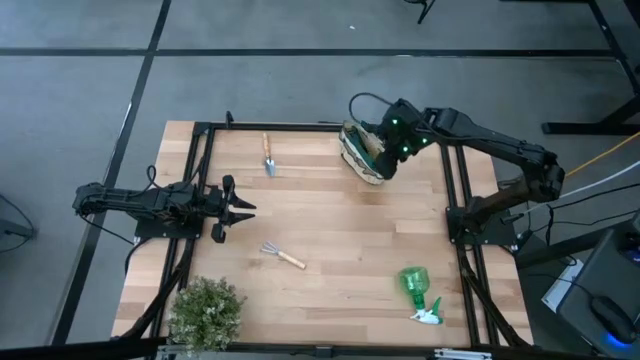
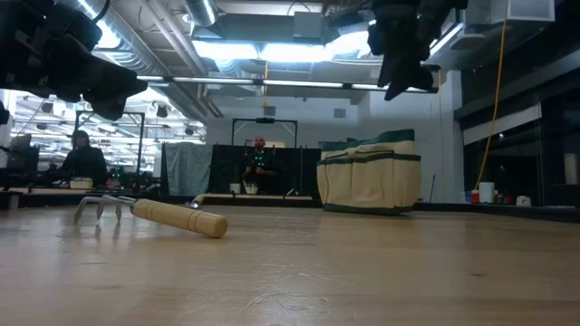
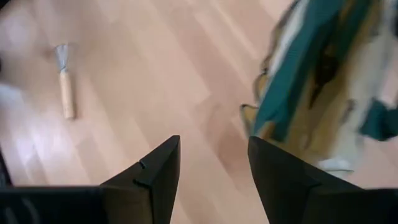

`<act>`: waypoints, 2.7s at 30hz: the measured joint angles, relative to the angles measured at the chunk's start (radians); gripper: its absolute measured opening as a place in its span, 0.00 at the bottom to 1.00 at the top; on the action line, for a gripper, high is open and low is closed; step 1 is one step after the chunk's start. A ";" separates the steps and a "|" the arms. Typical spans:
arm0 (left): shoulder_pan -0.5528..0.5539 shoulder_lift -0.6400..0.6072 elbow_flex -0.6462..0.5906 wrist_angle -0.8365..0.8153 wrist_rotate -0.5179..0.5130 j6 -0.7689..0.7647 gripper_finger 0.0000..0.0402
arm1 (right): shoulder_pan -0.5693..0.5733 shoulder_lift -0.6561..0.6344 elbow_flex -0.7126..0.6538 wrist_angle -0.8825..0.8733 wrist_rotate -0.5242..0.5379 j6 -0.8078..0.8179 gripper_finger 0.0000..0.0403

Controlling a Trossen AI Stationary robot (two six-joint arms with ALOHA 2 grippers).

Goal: Pick & Place Garden tools in Gardening bag
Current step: Put the spray bottle into the white bag

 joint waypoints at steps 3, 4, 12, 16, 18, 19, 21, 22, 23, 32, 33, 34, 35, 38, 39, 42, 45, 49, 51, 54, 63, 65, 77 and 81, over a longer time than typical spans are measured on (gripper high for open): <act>0.000 0.000 0.000 0.000 0.000 0.000 0.26 | 0.052 -0.001 0.000 -0.016 0.000 0.002 0.47; 0.000 0.000 0.000 0.000 0.000 0.000 0.26 | 0.070 -0.001 0.000 -0.020 0.000 0.001 0.47; 0.000 0.000 0.000 0.000 0.000 0.000 0.26 | 0.195 -0.001 0.000 -0.066 0.019 0.036 0.47; 0.000 0.000 0.000 0.000 0.000 0.000 0.26 | 0.259 -0.001 -0.001 -0.108 0.019 0.097 0.47; 0.000 0.000 0.000 0.000 0.000 0.000 0.26 | 0.295 -0.001 -0.001 -0.134 0.019 0.137 0.47; 0.000 0.000 0.000 0.000 0.000 0.000 0.26 | 0.314 -0.001 -0.001 -0.144 0.019 0.163 0.47; 0.000 0.000 0.000 0.000 0.000 0.000 0.26 | 0.354 -0.001 -0.001 -0.155 0.019 0.221 0.47; 0.000 0.000 0.000 0.000 0.000 0.000 0.26 | 0.375 -0.001 -0.001 -0.156 0.020 0.254 0.47; 0.000 0.000 0.000 0.000 0.000 0.000 0.26 | 0.396 -0.001 -0.001 -0.157 0.020 0.288 0.47; 0.000 0.000 0.000 0.000 0.000 0.000 0.26 | 0.620 -0.001 -0.001 -0.156 0.019 0.709 0.47; 0.000 0.000 0.000 0.000 0.000 0.000 0.26 | 0.650 -0.001 -0.001 -0.156 0.019 0.760 0.47; 0.000 0.000 0.000 0.000 0.000 0.000 0.26 | 0.681 -0.001 -0.001 -0.155 0.019 0.813 0.47; 0.000 0.000 0.000 0.000 0.000 0.000 0.26 | 0.713 -0.001 -0.001 -0.152 0.019 0.863 0.47; 0.000 0.000 0.000 0.000 0.000 0.000 0.26 | 0.809 -0.001 -0.001 -0.124 0.019 1.004 0.47; 0.000 0.000 0.000 0.000 0.000 0.000 0.26 | 0.842 -0.001 -0.001 -0.111 0.020 1.048 0.47; 0.000 0.000 0.000 0.000 0.000 0.000 0.26 | 0.941 -0.001 -0.001 -0.064 0.046 1.171 0.47; 0.000 0.000 0.000 0.000 0.000 0.000 0.26 | 1.041 -0.001 -0.001 -0.015 0.105 1.273 0.47; 0.000 0.000 0.000 0.000 0.000 0.000 0.26 | 1.166 -0.001 -0.002 0.043 0.214 1.374 0.47; 0.000 0.000 0.000 0.000 0.000 0.000 0.26 | 1.223 -0.001 -0.002 0.064 0.269 1.420 0.47; 0.000 0.000 0.000 0.000 0.000 0.000 0.26 | 1.298 0.004 -0.002 0.090 0.336 1.492 0.47; 0.000 0.000 0.000 0.000 0.000 0.000 0.26 | 1.441 0.079 -0.002 0.119 0.368 1.621 0.47; 0.000 0.000 0.000 0.000 0.000 0.000 0.26 | 1.457 0.106 -0.002 0.113 0.368 1.621 0.47; 0.000 0.000 0.000 0.000 0.000 0.000 0.26 | 1.460 0.236 -0.002 0.094 0.367 1.568 0.47; 0.000 0.000 0.000 0.000 0.000 0.000 0.26 | 1.460 0.275 -0.002 0.091 0.367 1.611 0.47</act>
